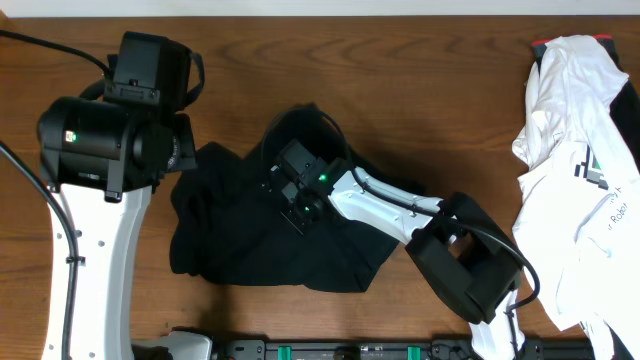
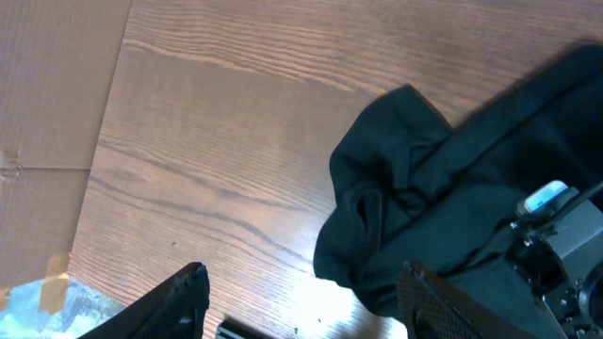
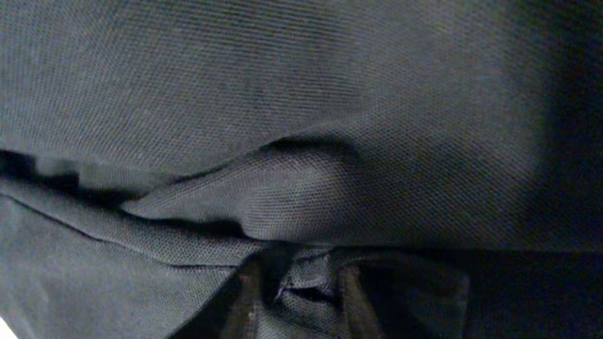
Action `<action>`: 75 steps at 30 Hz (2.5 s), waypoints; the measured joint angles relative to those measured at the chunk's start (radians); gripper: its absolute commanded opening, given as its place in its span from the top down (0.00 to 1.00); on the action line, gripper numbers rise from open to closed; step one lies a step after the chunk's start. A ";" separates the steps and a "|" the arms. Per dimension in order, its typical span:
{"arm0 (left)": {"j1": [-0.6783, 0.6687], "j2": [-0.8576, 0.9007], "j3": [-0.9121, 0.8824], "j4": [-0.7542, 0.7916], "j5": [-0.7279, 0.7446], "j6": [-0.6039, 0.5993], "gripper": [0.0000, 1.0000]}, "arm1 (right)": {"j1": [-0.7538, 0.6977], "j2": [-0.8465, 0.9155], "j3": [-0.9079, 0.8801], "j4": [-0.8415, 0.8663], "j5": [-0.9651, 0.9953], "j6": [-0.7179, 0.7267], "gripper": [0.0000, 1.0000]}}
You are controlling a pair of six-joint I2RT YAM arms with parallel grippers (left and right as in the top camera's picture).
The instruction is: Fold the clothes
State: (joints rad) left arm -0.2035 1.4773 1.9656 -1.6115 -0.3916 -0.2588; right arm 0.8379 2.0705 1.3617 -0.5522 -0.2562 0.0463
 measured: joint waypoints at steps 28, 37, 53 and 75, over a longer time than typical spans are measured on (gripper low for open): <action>0.014 -0.001 -0.042 0.000 0.058 -0.003 0.29 | -0.093 -0.398 -0.004 -0.434 0.375 0.062 0.99; 0.088 -0.002 -0.269 0.037 0.172 -0.007 0.29 | -0.222 -0.404 -0.004 -0.555 0.549 0.192 0.99; 0.091 -0.002 -0.786 0.295 0.541 -0.054 0.34 | -0.250 -0.419 -0.004 -0.542 0.571 0.225 0.99; 0.092 -0.002 -1.094 0.759 0.331 -0.068 0.36 | -0.250 -0.420 -0.004 -0.540 0.570 0.232 0.99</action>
State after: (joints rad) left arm -0.1120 1.4754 0.8719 -0.8524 -0.0605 -0.3264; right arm 0.5877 1.6508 1.3579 -1.0920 0.3141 0.2779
